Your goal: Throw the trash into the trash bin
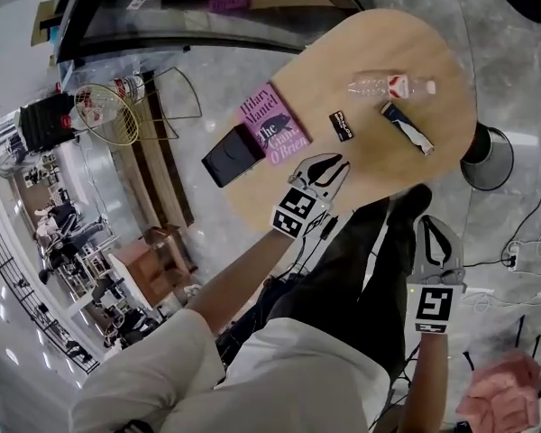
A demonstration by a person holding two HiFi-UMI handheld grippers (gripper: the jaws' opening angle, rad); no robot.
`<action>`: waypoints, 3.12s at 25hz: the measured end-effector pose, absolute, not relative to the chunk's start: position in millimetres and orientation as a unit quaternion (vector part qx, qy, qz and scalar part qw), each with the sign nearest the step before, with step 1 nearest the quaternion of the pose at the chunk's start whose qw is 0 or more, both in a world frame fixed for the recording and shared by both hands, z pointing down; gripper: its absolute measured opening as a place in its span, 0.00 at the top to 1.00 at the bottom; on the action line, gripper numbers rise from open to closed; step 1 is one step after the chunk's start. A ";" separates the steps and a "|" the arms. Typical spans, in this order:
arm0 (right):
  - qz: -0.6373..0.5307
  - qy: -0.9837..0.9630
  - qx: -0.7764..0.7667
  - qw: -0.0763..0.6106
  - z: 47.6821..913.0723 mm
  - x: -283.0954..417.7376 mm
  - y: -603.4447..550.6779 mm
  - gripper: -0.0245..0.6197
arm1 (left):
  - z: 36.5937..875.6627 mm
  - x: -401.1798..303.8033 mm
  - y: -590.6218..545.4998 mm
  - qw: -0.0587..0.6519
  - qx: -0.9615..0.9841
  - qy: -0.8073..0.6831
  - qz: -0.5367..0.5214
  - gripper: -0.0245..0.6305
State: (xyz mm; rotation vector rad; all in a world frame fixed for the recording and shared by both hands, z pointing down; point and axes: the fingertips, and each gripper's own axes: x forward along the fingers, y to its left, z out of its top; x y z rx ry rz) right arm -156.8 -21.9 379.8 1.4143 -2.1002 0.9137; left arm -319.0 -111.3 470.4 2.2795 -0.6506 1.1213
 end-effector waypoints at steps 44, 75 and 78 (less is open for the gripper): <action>0.396 -0.726 0.525 0.201 549.3 -172.3 -6.5 0.95 | 650.0 -357.4 -148.6 0.159 0.804 -0.187 0.542 0.93; 0.417 -0.650 0.616 0.155 577.1 -47.6 95.3 0.95 | 599.0 -141.0 -32.4 0.106 0.868 -0.055 0.481 0.93; 0.421 -0.636 0.630 0.147 584.6 -28.4 106.5 0.95 | 607.9 -119.7 -17.4 0.104 0.869 -0.039 0.482 0.93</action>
